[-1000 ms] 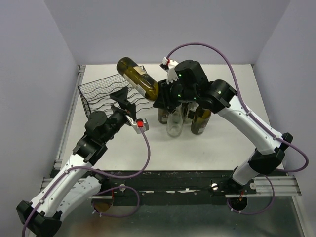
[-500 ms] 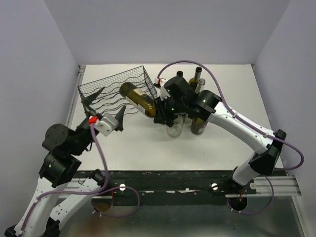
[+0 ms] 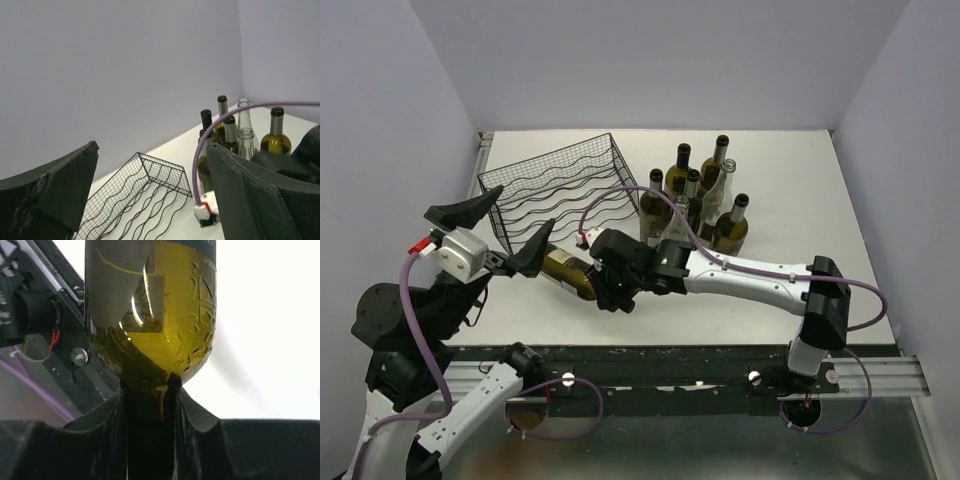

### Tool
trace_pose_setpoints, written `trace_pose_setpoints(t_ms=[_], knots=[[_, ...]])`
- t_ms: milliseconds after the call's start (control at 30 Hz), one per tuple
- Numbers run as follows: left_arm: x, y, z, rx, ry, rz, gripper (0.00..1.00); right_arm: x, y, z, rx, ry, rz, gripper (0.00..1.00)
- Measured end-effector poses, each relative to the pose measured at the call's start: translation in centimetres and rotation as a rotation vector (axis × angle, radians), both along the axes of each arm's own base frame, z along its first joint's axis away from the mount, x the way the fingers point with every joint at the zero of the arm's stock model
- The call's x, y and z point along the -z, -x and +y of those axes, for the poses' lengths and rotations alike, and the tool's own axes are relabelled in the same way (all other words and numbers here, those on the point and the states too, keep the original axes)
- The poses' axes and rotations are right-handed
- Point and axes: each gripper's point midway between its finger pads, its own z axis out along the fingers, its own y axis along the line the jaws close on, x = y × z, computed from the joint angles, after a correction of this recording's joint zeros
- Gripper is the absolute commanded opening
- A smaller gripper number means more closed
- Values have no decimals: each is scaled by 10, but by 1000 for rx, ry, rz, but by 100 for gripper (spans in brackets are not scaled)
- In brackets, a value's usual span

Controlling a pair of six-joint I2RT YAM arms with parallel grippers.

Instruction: Put the wine bottle on the wine rack

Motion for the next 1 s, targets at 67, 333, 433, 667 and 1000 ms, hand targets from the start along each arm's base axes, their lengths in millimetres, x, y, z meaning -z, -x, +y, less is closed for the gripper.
trace_pose_setpoints(t_ms=[67,333,433,667,1000], knots=[[-4,3,4,-7,25,-2,99,21,3,8,17,17,-5,1],[6,-3,18,-81,97,53,99,67,-16,39,142,-5,-61,1],[18,-7,21,-104,124,90,99,82,-25,52,183,-29,-70,1],[28,-1,26,-104,163,111,99,93,-39,77,236,-94,-95,1],[57,-9,19,-101,149,185,99,92,-47,92,259,-150,-109,1]])
